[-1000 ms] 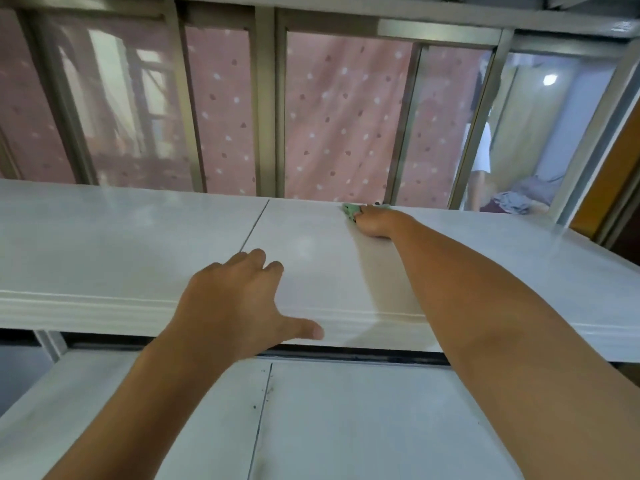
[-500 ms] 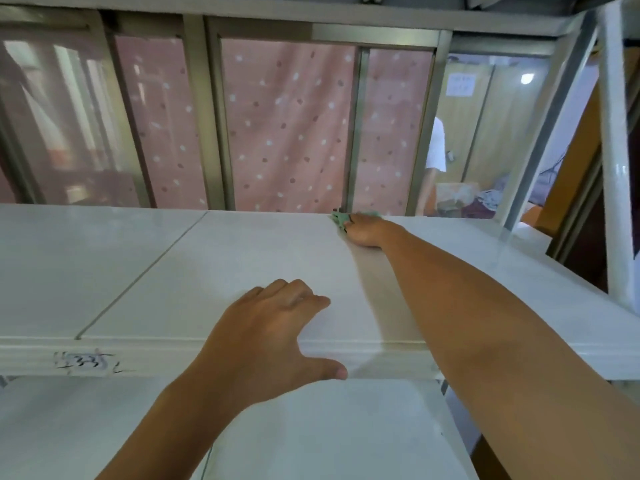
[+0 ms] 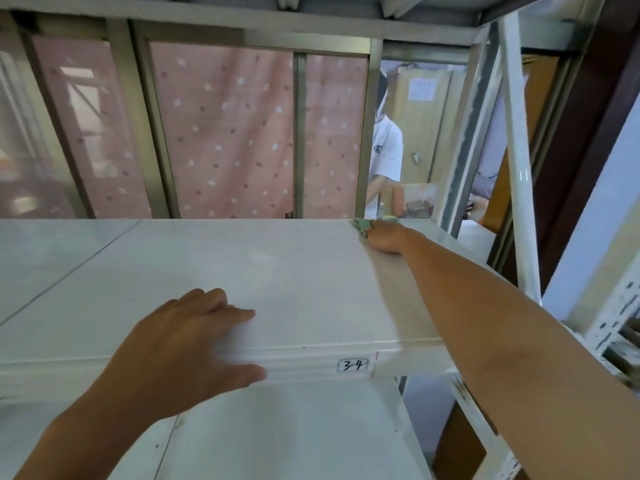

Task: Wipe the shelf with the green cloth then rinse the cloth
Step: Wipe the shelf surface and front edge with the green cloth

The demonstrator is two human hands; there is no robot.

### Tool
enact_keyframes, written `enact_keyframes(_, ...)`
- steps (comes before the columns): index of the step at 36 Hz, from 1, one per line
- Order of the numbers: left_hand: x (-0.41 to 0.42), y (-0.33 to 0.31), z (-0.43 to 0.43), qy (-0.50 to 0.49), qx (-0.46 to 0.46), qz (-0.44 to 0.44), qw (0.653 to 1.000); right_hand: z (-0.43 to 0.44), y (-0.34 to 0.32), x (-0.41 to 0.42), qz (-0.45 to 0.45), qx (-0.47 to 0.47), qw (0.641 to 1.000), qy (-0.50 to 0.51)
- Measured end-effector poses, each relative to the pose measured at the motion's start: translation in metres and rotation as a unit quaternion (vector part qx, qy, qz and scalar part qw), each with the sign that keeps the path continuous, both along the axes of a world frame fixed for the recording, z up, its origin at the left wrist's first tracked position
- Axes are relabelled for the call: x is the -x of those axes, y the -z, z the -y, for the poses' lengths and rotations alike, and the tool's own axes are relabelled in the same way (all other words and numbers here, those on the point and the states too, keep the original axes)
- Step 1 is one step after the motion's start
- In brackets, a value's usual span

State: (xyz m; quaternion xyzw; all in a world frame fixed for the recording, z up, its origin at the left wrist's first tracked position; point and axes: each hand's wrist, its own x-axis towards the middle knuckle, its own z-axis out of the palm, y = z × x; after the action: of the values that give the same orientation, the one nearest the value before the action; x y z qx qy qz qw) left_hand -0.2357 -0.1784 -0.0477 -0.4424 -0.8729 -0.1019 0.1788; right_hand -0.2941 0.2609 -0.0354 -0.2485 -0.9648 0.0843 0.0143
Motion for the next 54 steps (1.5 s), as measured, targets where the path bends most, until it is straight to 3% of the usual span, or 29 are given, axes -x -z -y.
enact_keyframes(11, -0.012, -0.007, -0.001, -0.046, 0.015, 0.088, 0.995, -0.023, -0.014, -0.059, 0.005, -0.033, 0.996, 0.078)
enact_keyframes(16, -0.013, -0.009, -0.003, -0.057, 0.02, 0.096, 0.994, -0.148, 0.038, -0.012, 0.031, -0.025, 0.986, 0.163)
enact_keyframes(20, -0.015, -0.011, -0.005, -0.066, 0.04, 0.098, 0.992, -0.076, 0.001, -0.067, 0.045, -0.05, 0.985, 0.161)
enact_keyframes(25, -0.018, -0.015, -0.01, -0.069, 0.068, 0.087, 0.991, -0.093, 0.002, -0.105, 0.011, -0.094, 0.959, 0.266)
enact_keyframes(28, -0.019, -0.022, -0.018, -0.065, 0.092, 0.087, 0.99, -0.093, -0.003, -0.114, 0.015, -0.111, 0.955, 0.275)
enact_keyframes(37, -0.028, -0.028, -0.069, -0.006, 0.074, 0.126, 0.989, -0.067, -0.02, -0.124, -0.056, -0.176, 0.963, 0.195)
enact_keyframes(46, -0.042, -0.032, -0.141, 0.038, 0.013, 0.108, 0.993, -0.045, -0.03, -0.144, -0.167, -0.078, 0.98, 0.077)
enact_keyframes(54, -0.047, -0.05, -0.225, 0.091, -0.041, 0.086, 0.991, -0.031, -0.044, -0.177, -0.166, -0.045, 0.985, -0.026)
